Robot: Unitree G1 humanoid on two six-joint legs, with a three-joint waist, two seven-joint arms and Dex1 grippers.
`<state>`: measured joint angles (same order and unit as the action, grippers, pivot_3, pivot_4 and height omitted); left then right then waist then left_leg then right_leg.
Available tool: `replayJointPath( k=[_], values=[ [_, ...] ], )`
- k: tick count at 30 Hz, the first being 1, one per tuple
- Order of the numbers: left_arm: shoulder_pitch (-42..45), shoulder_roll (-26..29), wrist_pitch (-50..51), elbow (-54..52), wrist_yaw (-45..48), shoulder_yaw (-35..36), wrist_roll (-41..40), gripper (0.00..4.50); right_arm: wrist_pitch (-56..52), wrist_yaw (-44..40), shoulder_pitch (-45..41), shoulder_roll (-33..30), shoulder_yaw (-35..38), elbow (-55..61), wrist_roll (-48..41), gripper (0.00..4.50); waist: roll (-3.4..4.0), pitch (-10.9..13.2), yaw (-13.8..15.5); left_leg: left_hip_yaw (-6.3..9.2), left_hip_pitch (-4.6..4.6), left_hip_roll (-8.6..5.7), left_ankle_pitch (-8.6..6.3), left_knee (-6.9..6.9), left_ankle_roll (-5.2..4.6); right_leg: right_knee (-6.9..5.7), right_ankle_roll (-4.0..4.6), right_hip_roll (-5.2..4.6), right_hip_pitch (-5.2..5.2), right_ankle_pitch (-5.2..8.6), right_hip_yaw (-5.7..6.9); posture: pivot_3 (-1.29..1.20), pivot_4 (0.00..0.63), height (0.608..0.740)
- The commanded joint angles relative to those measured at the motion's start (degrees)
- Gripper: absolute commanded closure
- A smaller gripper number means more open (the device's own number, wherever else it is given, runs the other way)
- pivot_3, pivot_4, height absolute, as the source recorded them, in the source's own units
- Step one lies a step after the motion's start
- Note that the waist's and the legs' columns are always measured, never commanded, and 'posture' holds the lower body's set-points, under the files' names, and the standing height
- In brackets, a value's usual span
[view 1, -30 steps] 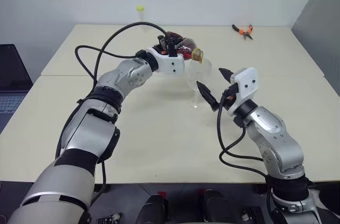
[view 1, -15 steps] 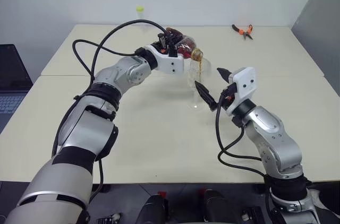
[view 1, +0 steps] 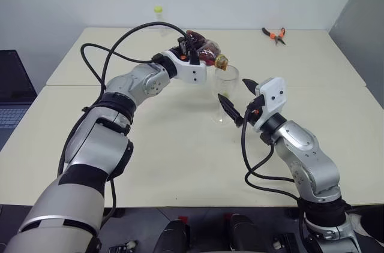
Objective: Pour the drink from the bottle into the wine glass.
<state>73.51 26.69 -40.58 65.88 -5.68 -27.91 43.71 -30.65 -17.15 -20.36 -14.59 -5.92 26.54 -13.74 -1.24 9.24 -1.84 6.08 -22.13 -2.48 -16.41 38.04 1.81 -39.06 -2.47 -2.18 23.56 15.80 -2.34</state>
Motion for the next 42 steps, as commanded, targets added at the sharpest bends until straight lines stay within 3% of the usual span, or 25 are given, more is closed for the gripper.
replayJointPath(
  k=[1, 42],
  values=[
    [3.0, 0.7, -0.7, -0.6, -1.9, 0.2, -0.1, 3.76, 1.0, 0.8, -0.3, 0.3, -0.3, 1.4, 1.4, 0.00, 0.00, 0.0, 0.0, 0.00, 0.00, 0.00, 0.00, 0.00, 0.00, 0.00, 0.00, 0.00, 0.00, 0.00, 0.00, 0.00, 0.150, 0.740],
    [5.2, 0.6, -0.5, 2.0, -4.4, -1.4, 1.4, 3.76, 0.2, 1.7, 1.5, 1.4, -0.6, 1.8, 4.1, 0.00, 0.00, 0.0, 0.0, -0.02, 0.00, -0.03, 0.00, 0.02, 0.00, -0.02, 0.00, 0.00, 0.02, 0.00, 0.00, 0.00, 0.150, 0.740]
  ],
)
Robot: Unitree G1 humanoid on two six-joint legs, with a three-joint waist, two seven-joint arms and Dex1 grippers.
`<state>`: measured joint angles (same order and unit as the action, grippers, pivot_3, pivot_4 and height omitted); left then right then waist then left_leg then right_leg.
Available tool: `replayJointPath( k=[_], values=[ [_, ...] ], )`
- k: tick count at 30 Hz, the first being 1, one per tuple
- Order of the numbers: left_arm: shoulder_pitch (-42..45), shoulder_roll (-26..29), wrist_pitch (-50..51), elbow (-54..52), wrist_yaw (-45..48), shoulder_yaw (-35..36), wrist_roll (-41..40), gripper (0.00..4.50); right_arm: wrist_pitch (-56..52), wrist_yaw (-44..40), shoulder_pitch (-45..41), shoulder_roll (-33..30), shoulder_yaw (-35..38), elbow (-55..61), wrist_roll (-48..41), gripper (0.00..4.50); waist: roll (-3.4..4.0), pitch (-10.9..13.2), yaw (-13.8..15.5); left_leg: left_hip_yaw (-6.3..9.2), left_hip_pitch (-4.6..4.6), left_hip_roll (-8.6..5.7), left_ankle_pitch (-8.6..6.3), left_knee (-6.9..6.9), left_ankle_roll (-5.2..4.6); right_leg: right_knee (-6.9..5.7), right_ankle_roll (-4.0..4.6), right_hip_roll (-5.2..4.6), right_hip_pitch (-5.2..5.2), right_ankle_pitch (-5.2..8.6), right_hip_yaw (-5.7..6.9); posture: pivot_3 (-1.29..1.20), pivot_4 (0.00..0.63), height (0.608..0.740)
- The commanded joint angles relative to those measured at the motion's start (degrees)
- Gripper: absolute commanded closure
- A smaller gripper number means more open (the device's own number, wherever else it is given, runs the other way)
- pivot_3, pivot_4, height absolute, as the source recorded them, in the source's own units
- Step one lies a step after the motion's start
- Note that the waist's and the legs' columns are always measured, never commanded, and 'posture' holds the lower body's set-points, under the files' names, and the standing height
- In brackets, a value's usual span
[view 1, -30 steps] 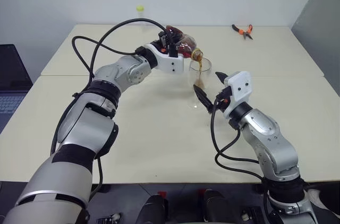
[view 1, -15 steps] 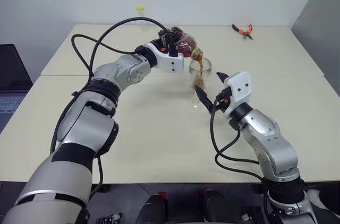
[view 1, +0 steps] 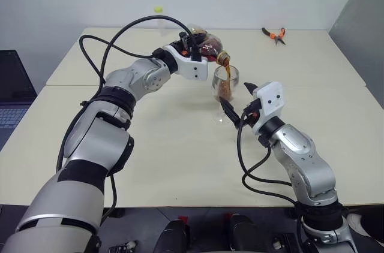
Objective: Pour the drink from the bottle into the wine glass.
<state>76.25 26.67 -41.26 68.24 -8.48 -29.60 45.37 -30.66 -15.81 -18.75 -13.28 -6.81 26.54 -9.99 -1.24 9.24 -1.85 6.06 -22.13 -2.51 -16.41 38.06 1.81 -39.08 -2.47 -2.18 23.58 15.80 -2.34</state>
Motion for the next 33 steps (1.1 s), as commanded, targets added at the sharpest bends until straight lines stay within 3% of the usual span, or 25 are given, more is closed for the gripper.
replayJointPath(
  k=[1, 33],
  values=[
    [2.5, 0.7, 0.2, -0.3, -1.6, 0.3, -0.3, 3.76, 0.2, 0.3, -0.1, 0.1, 0.3, 1.9, 0.3, 0.00, 0.00, 0.0, 0.0, 0.00, 0.00, 0.00, 0.00, 0.00, 0.00, 0.00, 0.00, 0.00, 0.00, 0.00, 0.00, 0.00, 0.150, 0.740],
    [2.5, 1.0, 0.6, -0.1, -1.6, 0.1, -0.3, 3.82, 0.3, 0.2, 0.3, -0.1, 0.3, 2.0, 0.4, 0.00, 0.00, 0.0, 0.0, 0.00, 0.00, 0.00, 0.00, 0.00, 0.00, 0.00, 0.00, 0.00, 0.00, 0.00, 0.00, 0.00, 0.150, 0.740]
  ],
)
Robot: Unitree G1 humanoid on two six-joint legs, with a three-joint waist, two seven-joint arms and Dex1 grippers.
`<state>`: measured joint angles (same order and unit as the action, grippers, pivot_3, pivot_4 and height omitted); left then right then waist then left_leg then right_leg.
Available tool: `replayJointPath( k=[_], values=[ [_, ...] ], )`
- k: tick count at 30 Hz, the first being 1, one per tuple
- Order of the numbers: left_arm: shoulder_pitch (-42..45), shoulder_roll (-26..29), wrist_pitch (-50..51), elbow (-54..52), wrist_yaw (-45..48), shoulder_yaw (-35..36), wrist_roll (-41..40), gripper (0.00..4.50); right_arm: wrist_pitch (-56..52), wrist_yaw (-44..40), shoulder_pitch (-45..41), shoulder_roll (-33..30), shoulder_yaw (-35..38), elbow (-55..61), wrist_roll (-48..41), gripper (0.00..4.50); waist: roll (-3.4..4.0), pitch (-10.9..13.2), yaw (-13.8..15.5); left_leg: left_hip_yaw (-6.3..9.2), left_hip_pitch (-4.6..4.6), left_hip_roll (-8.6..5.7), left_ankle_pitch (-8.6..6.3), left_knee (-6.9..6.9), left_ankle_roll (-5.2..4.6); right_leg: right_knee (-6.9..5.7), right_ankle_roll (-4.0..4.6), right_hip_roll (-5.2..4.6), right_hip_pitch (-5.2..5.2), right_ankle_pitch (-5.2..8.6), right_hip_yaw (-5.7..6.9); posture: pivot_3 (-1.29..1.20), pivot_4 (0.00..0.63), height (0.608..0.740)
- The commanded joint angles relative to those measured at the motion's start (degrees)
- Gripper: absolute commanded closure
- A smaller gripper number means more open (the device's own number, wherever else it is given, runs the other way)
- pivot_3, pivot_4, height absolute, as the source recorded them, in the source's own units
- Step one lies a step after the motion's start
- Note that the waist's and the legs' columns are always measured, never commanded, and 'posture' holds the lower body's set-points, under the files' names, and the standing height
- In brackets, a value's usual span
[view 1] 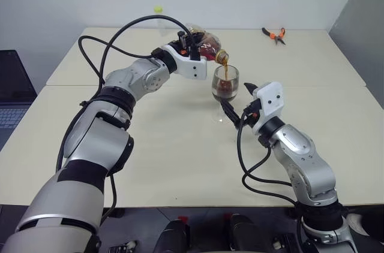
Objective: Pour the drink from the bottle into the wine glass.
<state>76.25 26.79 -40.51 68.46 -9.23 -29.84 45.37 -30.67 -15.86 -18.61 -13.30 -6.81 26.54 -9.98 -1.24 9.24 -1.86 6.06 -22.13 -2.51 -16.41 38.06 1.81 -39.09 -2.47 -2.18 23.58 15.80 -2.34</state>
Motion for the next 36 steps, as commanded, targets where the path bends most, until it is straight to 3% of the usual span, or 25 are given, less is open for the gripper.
replayJointPath(
  k=[1, 36],
  values=[
    [2.5, 0.9, -0.2, -0.3, -0.9, 0.3, -0.3, 3.82, 0.3, 0.3, 0.2, -0.1, 0.3, 2.0, 0.4, 0.00, 0.00, 0.0, 0.0, 0.00, 0.00, 0.00, 0.00, 0.00, 0.00, 0.00, 0.00, 0.00, 0.00, 0.00, 0.00, 0.00, 0.150, 0.740],
    [2.3, 1.1, -0.7, -0.6, -1.0, -0.6, -0.1, 3.82, 0.4, 0.0, 0.5, 0.0, 0.0, 2.0, 0.3, 0.00, 0.00, 0.0, 0.0, 0.00, 0.00, 0.00, 0.00, 0.00, 0.00, -0.01, 0.00, 0.00, 0.00, 0.00, 0.00, 0.00, 0.150, 0.740]
  ],
)
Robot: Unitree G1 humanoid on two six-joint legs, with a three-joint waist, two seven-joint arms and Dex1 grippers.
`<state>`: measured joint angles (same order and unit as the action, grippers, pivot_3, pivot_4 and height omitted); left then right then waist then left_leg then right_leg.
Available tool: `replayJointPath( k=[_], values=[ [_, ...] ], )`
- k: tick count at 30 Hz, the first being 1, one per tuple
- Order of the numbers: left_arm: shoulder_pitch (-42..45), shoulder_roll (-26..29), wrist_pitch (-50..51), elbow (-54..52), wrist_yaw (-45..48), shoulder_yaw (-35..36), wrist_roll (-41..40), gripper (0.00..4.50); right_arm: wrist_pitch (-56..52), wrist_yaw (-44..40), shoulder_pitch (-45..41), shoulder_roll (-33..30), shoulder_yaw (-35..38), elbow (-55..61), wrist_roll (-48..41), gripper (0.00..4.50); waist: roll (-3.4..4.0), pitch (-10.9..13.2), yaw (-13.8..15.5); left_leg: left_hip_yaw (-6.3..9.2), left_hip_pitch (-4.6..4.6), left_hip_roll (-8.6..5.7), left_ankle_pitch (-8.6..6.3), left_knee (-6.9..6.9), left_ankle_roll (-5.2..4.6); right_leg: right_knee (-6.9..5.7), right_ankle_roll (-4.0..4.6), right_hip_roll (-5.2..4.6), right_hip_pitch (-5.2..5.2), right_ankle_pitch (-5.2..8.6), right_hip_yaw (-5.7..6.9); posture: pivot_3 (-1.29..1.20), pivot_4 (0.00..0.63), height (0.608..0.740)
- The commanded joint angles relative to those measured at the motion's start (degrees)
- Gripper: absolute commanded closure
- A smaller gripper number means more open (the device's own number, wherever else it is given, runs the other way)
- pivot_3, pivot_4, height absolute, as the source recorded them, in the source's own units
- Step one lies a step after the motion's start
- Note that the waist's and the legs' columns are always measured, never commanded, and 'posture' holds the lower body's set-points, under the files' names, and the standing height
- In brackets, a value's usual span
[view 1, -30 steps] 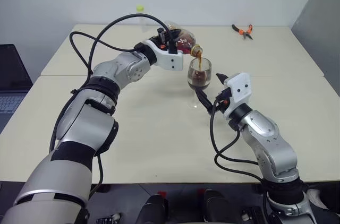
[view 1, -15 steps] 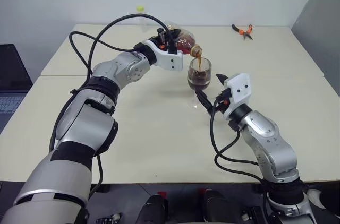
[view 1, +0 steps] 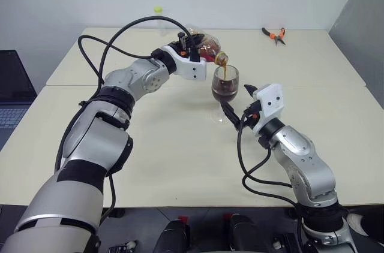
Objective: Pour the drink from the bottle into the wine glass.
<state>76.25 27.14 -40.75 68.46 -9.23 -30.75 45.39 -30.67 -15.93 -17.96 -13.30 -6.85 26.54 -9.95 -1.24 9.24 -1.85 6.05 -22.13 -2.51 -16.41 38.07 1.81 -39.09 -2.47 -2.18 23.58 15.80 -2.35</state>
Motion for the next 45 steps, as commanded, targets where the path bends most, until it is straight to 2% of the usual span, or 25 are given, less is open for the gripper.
replayJointPath(
  k=[1, 11, 20, 22, 26, 30, 33, 40, 45],
  values=[
    [2.3, 0.8, -0.4, -0.5, -1.0, 0.2, -0.1, 3.82, 0.4, 0.1, -0.2, 0.0, 0.1, 2.0, 0.3, 0.00, 0.00, 0.0, 0.0, 0.00, 0.00, 0.00, 0.00, 0.00, 0.00, 0.00, 0.00, 0.00, 0.00, 0.00, 0.00, 0.00, 0.150, 0.740],
    [1.3, -0.2, -0.9, -1.0, 1.7, 2.0, -3.4, 3.82, 0.8, -0.1, -0.1, -0.2, 0.1, 2.0, 0.4, 0.00, 0.00, 0.0, 0.0, 0.00, 0.00, 0.00, 0.00, 0.00, 0.00, 0.00, 0.00, 0.00, 0.00, 0.00, 0.00, 0.00, 0.150, 0.740],
    [-0.1, -1.5, -1.7, -2.5, 7.8, 5.6, -9.9, 3.82, 1.1, -1.3, 0.4, -0.6, 0.2, 2.8, -0.1, 0.00, 0.00, 0.0, 0.0, 0.00, 0.00, 0.01, 0.00, 0.01, 0.00, -0.01, 0.00, 0.00, 0.00, 0.00, 0.00, 0.00, 0.150, 0.740],
    [-1.1, -2.3, -1.1, -2.8, 11.0, 8.2, -13.8, 3.82, 1.4, -2.1, 0.9, -1.1, 0.3, 3.3, -0.3, 0.00, 0.00, 0.0, 0.0, 0.00, 0.00, 0.01, 0.00, 0.01, 0.00, -0.01, 0.00, 0.00, 0.00, 0.00, 0.00, 0.00, 0.150, 0.740],
    [-4.3, -5.6, 3.8, -3.7, 22.4, 17.3, -27.1, 3.82, 3.3, -5.4, 2.8, -3.6, 0.8, 4.7, -1.3, 0.00, 0.02, 0.0, -0.1, 0.00, 0.00, 0.04, 0.00, 0.04, 0.00, 0.00, 0.00, -0.02, -0.01, 0.00, 0.00, 0.00, 0.150, 0.740],
    [-7.5, -6.4, 7.4, -6.5, 28.5, 21.8, -33.3, 3.82, 3.9, -8.5, 4.4, -5.7, 1.7, 6.4, -3.1, 0.00, 0.01, 0.0, -0.4, 0.01, 0.00, 0.06, 0.00, 0.05, 0.00, -0.02, 0.00, 0.00, -0.01, 0.00, 0.00, 0.00, 0.150, 0.740],
    [-14.2, -7.8, 13.5, -10.4, 33.0, 28.7, -42.7, 3.82, 1.6, -14.6, 5.3, -8.9, 2.5, 10.6, -9.2, 0.00, 0.09, -0.1, -0.7, 0.01, 0.02, 0.07, 0.00, 0.04, 0.00, -0.02, 0.00, 0.00, -0.02, 0.00, -0.01, 0.00, 0.150, 0.740],
    [-26.6, -8.5, 18.6, -18.1, 31.2, 36.7, -50.6, 3.82, -3.6, -15.8, 3.3, -9.9, 1.9, 13.1, -15.6, 0.00, 0.08, -0.1, -1.1, 0.12, 0.06, 0.12, 0.00, 0.09, 0.00, -0.12, 0.01, 0.01, -0.05, -0.01, 0.04, 0.00, 0.150, 0.740],
    [-32.5, -8.8, 20.8, -18.5, 27.8, 41.3, -53.9, 3.83, -4.2, -16.4, 0.6, -10.9, 0.7, 11.4, -15.5, 0.00, 0.05, -0.1, -0.9, 0.12, 0.08, 0.12, 0.00, 0.10, 0.00, -0.11, 0.01, -0.01, -0.07, 0.00, 0.03, 0.00, 0.150, 0.740]
  ],
)
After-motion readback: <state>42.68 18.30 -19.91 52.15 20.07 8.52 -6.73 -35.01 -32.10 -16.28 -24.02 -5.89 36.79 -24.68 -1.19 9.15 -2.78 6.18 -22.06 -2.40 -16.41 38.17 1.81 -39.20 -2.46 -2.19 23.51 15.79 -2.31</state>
